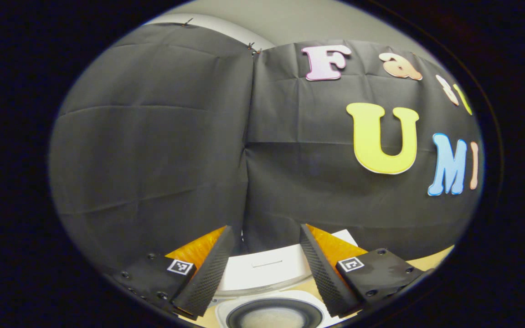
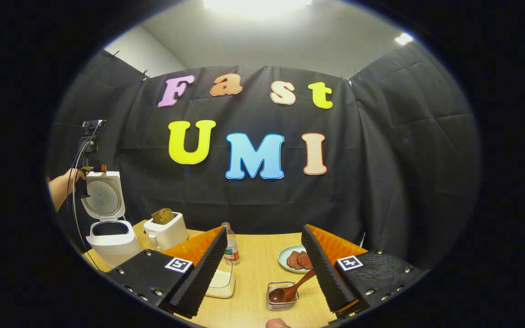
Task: Close the left gripper, press the button to open the rice cooker; take a wooden spoon from the chopstick holder with the right hand, scoop a spoonful of rice and pour it into the rice cooker, then put the wooden spoon back into the chopstick holder.
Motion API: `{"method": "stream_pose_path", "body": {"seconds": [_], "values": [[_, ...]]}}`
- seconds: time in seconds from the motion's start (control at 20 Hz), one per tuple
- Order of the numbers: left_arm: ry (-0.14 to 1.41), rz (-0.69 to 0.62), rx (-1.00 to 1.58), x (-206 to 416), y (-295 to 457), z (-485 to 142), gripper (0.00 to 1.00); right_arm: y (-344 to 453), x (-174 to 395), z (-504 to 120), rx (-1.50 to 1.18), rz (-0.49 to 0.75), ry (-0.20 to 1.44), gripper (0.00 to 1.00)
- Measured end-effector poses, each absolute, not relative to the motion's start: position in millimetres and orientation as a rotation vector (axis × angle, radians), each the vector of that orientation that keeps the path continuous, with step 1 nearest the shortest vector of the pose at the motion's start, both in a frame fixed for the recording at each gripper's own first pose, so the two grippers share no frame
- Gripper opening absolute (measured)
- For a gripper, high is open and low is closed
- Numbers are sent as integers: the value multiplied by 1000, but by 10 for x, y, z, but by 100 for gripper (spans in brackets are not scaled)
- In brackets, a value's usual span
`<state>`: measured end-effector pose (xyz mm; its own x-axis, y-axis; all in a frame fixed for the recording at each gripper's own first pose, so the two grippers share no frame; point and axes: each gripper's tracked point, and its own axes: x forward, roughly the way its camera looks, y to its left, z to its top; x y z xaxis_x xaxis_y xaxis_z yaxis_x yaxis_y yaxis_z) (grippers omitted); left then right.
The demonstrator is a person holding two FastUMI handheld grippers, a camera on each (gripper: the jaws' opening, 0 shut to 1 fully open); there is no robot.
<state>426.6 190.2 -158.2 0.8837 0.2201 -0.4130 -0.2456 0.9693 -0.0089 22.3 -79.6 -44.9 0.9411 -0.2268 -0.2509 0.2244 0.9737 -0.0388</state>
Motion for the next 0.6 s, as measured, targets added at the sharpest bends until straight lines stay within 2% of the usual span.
{"method": "stream_pose_path", "body": {"seconds": [0.6], "values": [[433, 255, -49, 3572, 1432, -1691, 98, -976, 175, -305, -88, -108, 210, 99]]}}
